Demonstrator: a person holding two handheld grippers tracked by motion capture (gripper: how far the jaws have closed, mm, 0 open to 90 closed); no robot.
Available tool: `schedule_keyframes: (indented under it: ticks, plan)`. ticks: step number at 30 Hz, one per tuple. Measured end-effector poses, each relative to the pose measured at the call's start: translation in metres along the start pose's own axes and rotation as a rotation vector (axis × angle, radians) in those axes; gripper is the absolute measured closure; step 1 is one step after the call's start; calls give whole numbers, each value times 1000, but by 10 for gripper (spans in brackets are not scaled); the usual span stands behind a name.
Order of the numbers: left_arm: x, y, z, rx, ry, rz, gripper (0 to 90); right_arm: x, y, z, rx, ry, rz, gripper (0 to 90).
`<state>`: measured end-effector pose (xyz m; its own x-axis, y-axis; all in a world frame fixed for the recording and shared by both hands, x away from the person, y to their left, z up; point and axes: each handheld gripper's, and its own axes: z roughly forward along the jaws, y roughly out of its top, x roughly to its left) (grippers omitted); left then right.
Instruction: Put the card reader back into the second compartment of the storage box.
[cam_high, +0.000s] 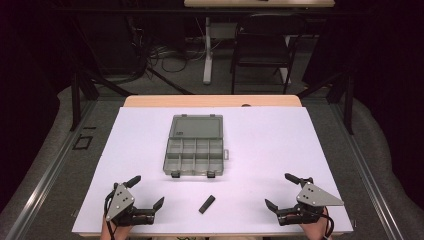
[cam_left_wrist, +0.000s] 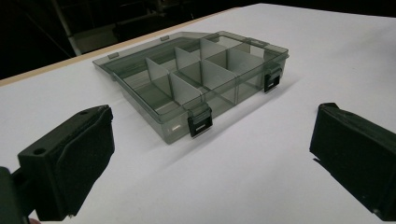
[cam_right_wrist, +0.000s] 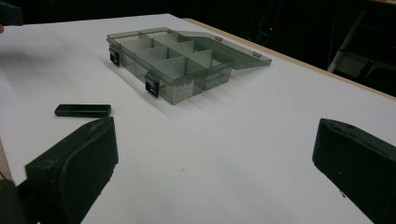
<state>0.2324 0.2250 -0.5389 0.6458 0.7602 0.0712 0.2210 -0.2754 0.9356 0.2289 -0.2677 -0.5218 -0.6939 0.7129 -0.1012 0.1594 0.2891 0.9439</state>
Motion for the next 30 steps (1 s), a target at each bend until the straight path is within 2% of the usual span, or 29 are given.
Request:
schedule_keyframes:
  ticks: [6,9,11,14,20,30]
  plan:
    - [-3,4,3,21,-2,3,2,-1,-1,-1,10,1,2,0]
    - [-5,6,7,47,-6,-13,3,-2,-1,1,16,2,4,0]
    - [-8,10,11,72,-16,-5,3,-1,-1,0,17,4,4,0]
    - [-11,13,13,80,-20,-4,2,-2,-1,0,13,3,1,0]
    - [-14,20,20,106,-46,-30,1,-1,-1,0,19,0,2,0]
    - [-24,28,31,144,-62,-29,1,-1,-2,1,27,-4,10,0]
